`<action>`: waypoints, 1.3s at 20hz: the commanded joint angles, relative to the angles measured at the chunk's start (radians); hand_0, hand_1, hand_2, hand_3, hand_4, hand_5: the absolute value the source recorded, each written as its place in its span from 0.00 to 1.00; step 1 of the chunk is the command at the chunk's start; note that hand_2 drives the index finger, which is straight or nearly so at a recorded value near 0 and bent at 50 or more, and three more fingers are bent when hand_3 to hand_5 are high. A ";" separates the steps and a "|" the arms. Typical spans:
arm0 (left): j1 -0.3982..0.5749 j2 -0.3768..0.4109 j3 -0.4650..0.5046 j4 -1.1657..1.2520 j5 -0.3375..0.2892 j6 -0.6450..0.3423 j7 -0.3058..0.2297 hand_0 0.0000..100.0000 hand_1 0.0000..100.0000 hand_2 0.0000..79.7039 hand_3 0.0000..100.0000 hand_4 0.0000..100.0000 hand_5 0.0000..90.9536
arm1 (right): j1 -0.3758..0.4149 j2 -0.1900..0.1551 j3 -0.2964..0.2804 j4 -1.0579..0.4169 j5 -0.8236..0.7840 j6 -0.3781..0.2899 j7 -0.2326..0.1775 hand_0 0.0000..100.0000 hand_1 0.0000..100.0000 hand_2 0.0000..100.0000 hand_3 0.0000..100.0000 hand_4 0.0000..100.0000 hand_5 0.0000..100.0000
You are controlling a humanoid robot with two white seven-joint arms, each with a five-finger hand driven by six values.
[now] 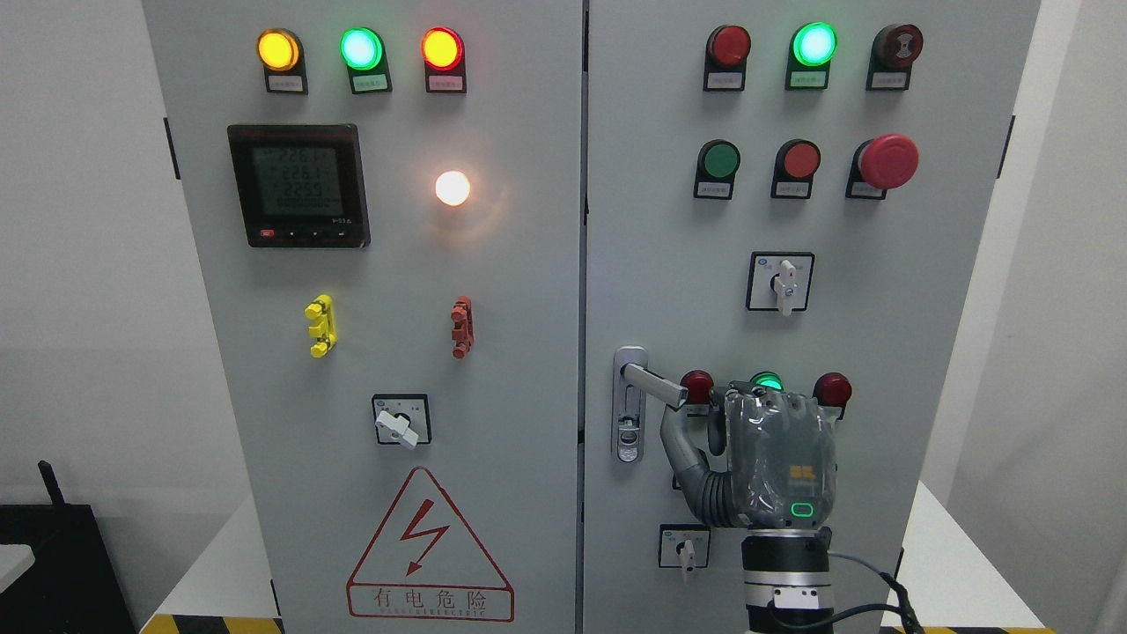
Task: Release door handle
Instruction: 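Grasp the handle lever with the right hand and rotate it sideways to horizontal, then open the right hand fingers and move it away from the handle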
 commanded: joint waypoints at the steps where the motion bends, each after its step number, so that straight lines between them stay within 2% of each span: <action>1: 0.000 0.000 -0.012 -0.015 0.000 0.000 -0.001 0.12 0.39 0.00 0.00 0.00 0.00 | -0.009 0.000 -0.006 -0.001 -0.001 0.000 0.000 0.57 0.39 1.00 1.00 1.00 0.98; 7: 0.000 0.000 -0.012 -0.015 0.000 0.000 -0.001 0.12 0.39 0.00 0.00 0.00 0.00 | -0.002 0.001 -0.011 -0.001 -0.001 0.000 0.000 0.57 0.39 1.00 1.00 1.00 0.98; 11: 0.000 0.000 -0.012 -0.015 0.000 0.000 -0.001 0.12 0.39 0.00 0.00 0.00 0.00 | 0.033 0.001 -0.006 -0.004 -0.001 -0.008 0.000 0.58 0.39 1.00 1.00 1.00 0.98; 14: 0.000 0.000 -0.012 -0.015 0.000 0.000 -0.001 0.12 0.39 0.00 0.00 0.00 0.00 | 0.089 -0.003 0.000 -0.036 -0.001 -0.017 -0.034 0.58 0.39 1.00 1.00 1.00 0.98; 17: 0.000 0.000 -0.012 -0.015 0.000 0.000 -0.001 0.12 0.39 0.00 0.00 0.00 0.00 | 0.175 -0.005 -0.009 -0.095 -0.001 -0.057 -0.060 0.60 0.39 0.89 1.00 1.00 0.95; 19: 0.000 0.000 -0.012 -0.015 0.000 0.000 0.001 0.12 0.39 0.00 0.00 0.00 0.00 | 0.238 -0.009 -0.021 -0.155 -0.001 -0.060 -0.060 0.60 0.38 0.66 1.00 0.86 0.87; 20: 0.000 0.000 -0.012 -0.015 0.000 0.000 -0.001 0.12 0.39 0.00 0.00 0.00 0.00 | 0.258 -0.009 -0.032 -0.175 -0.001 -0.062 -0.059 0.60 0.37 0.57 0.92 0.78 0.80; 21: 0.000 0.000 -0.012 -0.015 0.000 0.000 -0.001 0.12 0.39 0.00 0.00 0.00 0.00 | 0.267 -0.009 -0.040 -0.191 -0.003 -0.065 -0.058 0.61 0.34 0.41 0.70 0.61 0.63; 22: 0.000 0.000 -0.012 -0.015 0.000 0.000 -0.001 0.12 0.39 0.00 0.00 0.00 0.00 | 0.272 -0.008 -0.054 -0.203 -0.001 -0.071 -0.060 0.62 0.32 0.31 0.53 0.46 0.48; 23: 0.000 0.000 -0.012 -0.015 0.000 0.000 -0.001 0.12 0.39 0.00 0.00 0.00 0.00 | 0.272 -0.008 -0.070 -0.214 -0.003 -0.083 -0.062 0.63 0.29 0.19 0.33 0.27 0.27; 24: 0.000 0.000 -0.012 -0.015 -0.001 0.000 -0.001 0.12 0.39 0.00 0.00 0.00 0.00 | 0.272 -0.003 -0.084 -0.221 -0.003 -0.104 -0.065 0.63 0.25 0.07 0.16 0.11 0.10; 25: 0.000 0.000 -0.012 -0.015 0.000 0.000 -0.001 0.12 0.39 0.00 0.00 0.00 0.00 | 0.272 -0.002 -0.098 -0.228 -0.003 -0.127 -0.069 0.62 0.22 0.00 0.05 0.00 0.00; 26: 0.000 0.000 -0.012 -0.015 -0.001 0.000 -0.001 0.12 0.39 0.00 0.00 0.00 0.00 | 0.271 0.000 -0.107 -0.234 -0.003 -0.144 -0.081 0.61 0.19 0.00 0.00 0.00 0.00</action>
